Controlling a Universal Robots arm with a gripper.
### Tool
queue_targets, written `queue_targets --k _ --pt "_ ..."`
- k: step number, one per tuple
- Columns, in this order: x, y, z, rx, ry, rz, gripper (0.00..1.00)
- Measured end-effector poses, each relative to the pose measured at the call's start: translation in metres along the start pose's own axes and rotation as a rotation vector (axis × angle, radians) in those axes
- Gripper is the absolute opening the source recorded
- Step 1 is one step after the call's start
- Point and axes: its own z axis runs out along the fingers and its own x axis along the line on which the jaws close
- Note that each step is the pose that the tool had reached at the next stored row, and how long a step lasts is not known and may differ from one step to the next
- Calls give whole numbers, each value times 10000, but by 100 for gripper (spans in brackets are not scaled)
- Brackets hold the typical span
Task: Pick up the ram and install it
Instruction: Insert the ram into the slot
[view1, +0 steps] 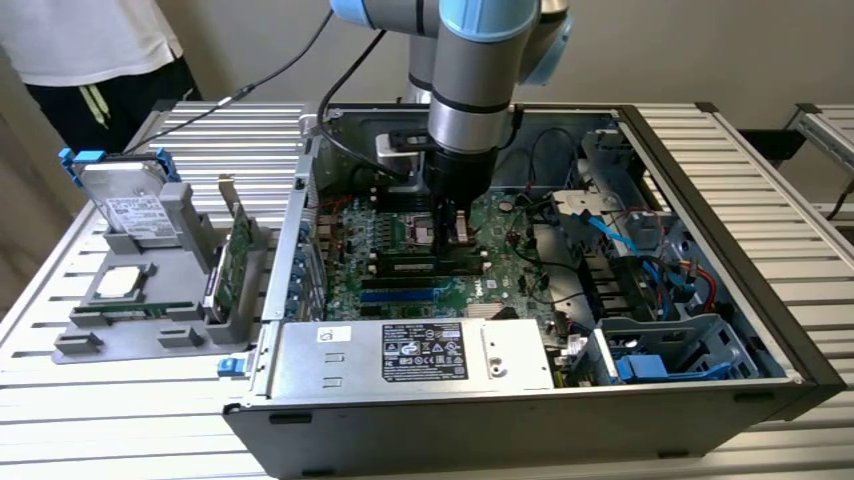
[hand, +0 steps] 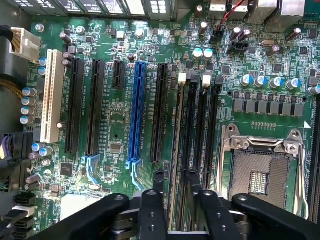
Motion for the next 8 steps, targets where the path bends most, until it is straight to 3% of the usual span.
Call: queue_targets --k 4,6,7,8 --pt "-7 0 -1 1 -1 0 51" --pt "-11 0 -16 0 1 0 51" --pt "-10 1 -33 1 0 0 57" --pt "-9 2 -51 0 0 -1 57"
